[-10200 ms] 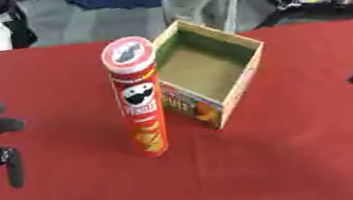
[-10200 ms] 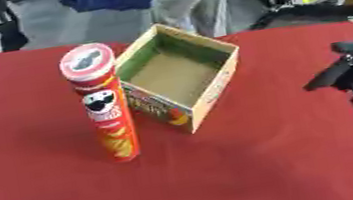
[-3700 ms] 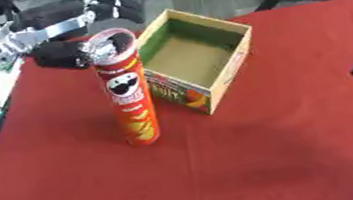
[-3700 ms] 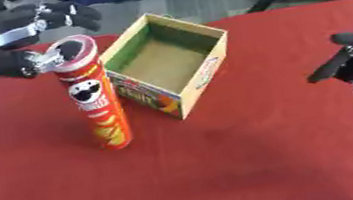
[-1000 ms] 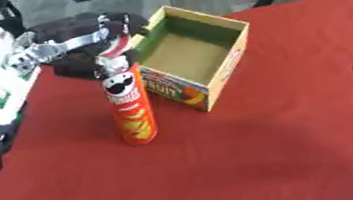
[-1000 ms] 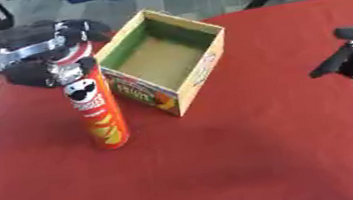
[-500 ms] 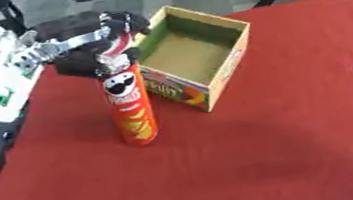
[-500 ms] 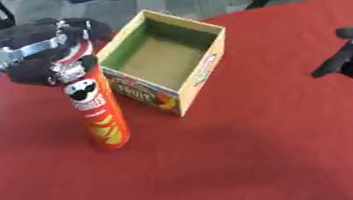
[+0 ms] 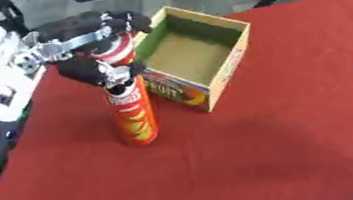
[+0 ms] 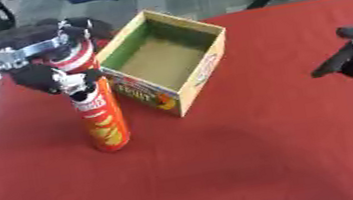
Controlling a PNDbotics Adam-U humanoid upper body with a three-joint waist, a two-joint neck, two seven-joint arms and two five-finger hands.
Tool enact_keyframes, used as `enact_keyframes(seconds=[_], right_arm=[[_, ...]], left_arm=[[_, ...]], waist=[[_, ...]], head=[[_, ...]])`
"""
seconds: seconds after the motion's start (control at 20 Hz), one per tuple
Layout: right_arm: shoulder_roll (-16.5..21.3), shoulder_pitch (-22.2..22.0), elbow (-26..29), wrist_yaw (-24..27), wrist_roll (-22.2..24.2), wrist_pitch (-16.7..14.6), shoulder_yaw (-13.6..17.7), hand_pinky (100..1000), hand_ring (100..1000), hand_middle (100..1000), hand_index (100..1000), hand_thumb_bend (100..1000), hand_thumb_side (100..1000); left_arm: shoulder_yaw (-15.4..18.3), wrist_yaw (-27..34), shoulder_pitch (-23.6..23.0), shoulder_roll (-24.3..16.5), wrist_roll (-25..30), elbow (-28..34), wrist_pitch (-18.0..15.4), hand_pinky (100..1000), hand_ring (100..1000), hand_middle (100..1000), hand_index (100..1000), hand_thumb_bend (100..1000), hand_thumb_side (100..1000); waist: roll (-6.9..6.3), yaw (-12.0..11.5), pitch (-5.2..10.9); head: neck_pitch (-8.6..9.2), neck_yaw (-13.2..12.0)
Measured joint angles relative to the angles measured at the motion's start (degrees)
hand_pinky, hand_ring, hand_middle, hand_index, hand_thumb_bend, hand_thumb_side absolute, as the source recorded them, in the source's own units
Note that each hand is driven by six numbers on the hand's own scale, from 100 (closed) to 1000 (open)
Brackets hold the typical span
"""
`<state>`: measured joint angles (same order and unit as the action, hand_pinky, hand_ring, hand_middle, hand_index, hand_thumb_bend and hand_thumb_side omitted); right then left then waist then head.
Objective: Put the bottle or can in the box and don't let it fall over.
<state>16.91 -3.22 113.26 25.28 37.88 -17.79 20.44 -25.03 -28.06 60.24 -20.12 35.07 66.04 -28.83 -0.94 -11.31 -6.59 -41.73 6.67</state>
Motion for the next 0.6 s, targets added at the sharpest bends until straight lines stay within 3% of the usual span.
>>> enact_keyframes(seconds=[0.05,0.45,0.6], right_arm=[[0.0,0.0,0.0,0.0,0.0,0.0,0.0,689,638,556,888,100,523],[0.0,0.1,0.0,0.2,-0.3,0.1,0.0,689,638,555,887,100,523],[0.0,0.1,0.0,0.2,-0.4,0.1,0.0,689,638,555,887,100,523]], left_arm=[[-0.1,-0.3,0.0,0.0,-0.2,-0.1,-0.2,509,680,904,938,314,594],[-0.1,-2.0,0.2,0.0,-1.5,-0.8,-1.5,464,630,879,917,365,189],[-0.1,-2.5,0.2,0.1,-1.9,-1.0,-1.9,450,614,869,902,381,208]], waist=[[0.0,0.0,0.0],[-0.11,0.1,0.03],[-0.12,0.1,0.09]], head=[[0.0,0.0],[0.0,0.0],[0.0,0.0]])
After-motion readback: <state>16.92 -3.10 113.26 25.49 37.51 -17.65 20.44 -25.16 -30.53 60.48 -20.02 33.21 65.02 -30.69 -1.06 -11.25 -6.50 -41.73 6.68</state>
